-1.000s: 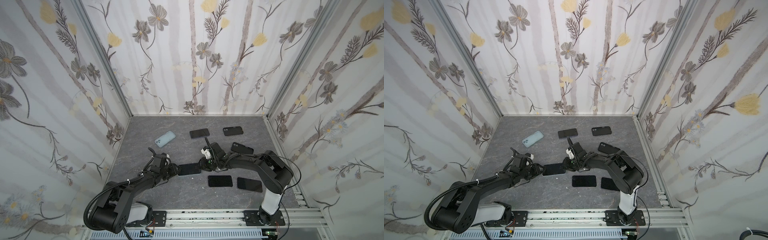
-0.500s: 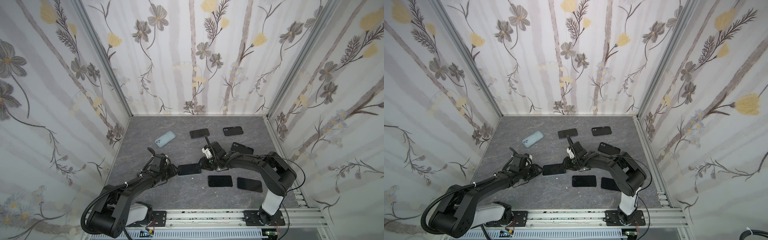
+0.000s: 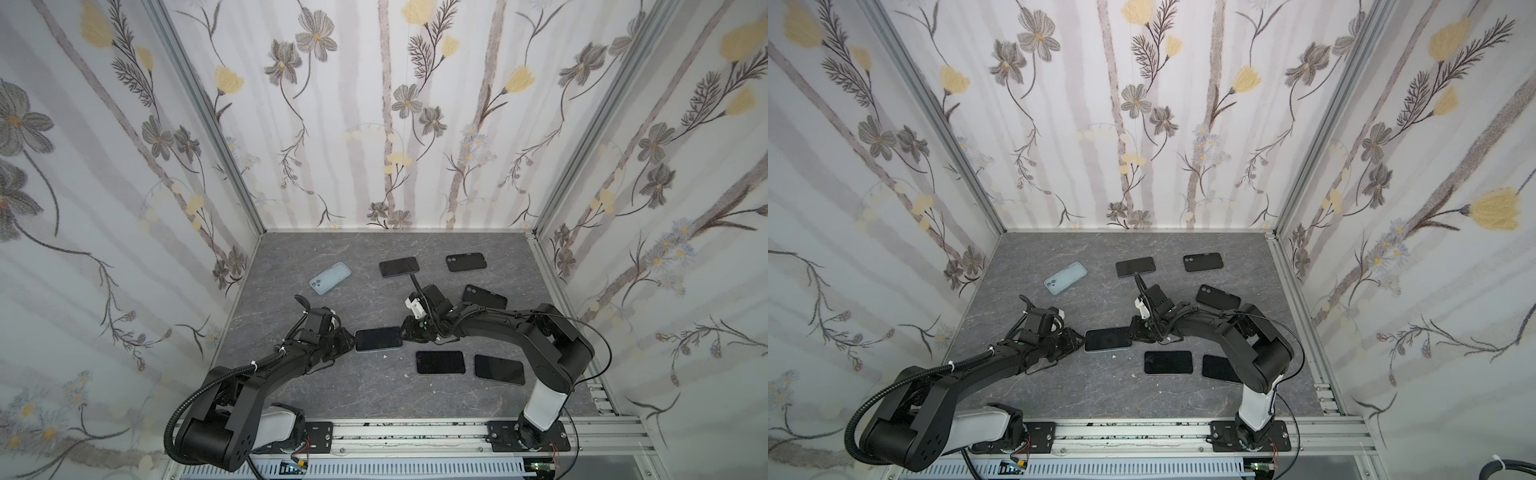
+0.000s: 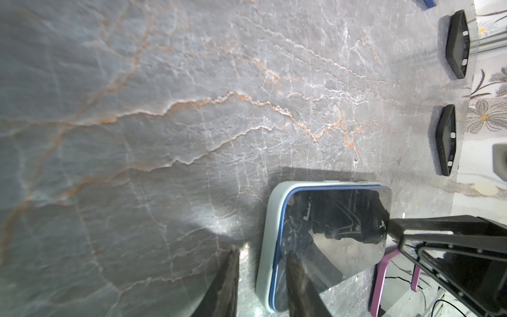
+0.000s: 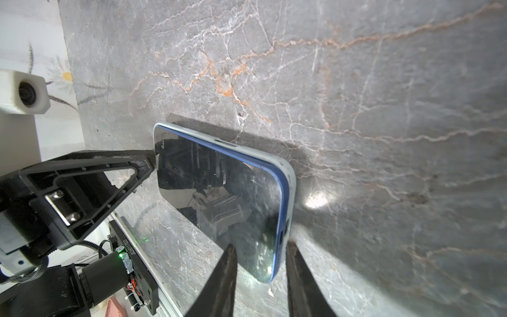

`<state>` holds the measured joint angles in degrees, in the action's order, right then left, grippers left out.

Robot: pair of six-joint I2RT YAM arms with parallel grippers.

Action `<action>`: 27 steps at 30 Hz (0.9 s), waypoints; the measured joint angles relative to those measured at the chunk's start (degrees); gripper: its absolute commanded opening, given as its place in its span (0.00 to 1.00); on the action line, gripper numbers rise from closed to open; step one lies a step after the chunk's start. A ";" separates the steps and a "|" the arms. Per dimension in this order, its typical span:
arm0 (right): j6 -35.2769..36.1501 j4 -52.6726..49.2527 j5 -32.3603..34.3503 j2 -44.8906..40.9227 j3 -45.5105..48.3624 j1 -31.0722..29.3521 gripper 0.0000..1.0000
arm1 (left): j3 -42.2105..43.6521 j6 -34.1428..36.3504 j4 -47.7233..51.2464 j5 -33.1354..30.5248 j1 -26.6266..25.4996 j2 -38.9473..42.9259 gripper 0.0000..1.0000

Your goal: Put the phone into the phone case

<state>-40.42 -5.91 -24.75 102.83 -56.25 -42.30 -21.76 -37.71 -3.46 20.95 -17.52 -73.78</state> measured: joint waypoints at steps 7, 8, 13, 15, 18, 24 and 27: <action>0.24 -0.31 -0.15 1.05 0.00 -0.79 0.22 | 0.15 0.02 -1.46 0.74 0.00 -1.22 0.27; 0.24 -0.31 -0.17 1.14 0.00 -0.83 0.21 | 0.20 0.04 -1.86 0.96 -0.02 -1.46 0.27; 0.39 -0.52 -0.13 1.53 -0.37 -1.07 0.16 | 0.24 0.04 -3.04 1.86 0.00 -2.67 0.22; 0.42 -0.98 -0.15 1.75 -0.74 -1.09 0.15 | 0.24 0.04 -3.19 2.05 0.02 -3.02 0.20; 0.48 -1.73 -0.11 1.92 -1.31 -1.14 0.15 | 0.44 0.04 -3.61 2.47 0.04 -3.15 0.19; 0.94 -2.95 0.35 2.14 -2.12 -1.33 0.16 | 0.55 0.04 -3.80 2.54 0.04 -3.08 0.18; 1.22 -3.28 0.66 2.27 -2.34 -1.49 0.18 | 0.61 0.04 -3.80 2.40 0.04 -2.99 0.19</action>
<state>-39.20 -9.19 -24.10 105.10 -58.59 -43.79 -21.15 -37.67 -7.27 23.35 -17.47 -76.77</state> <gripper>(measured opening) 0.174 0.185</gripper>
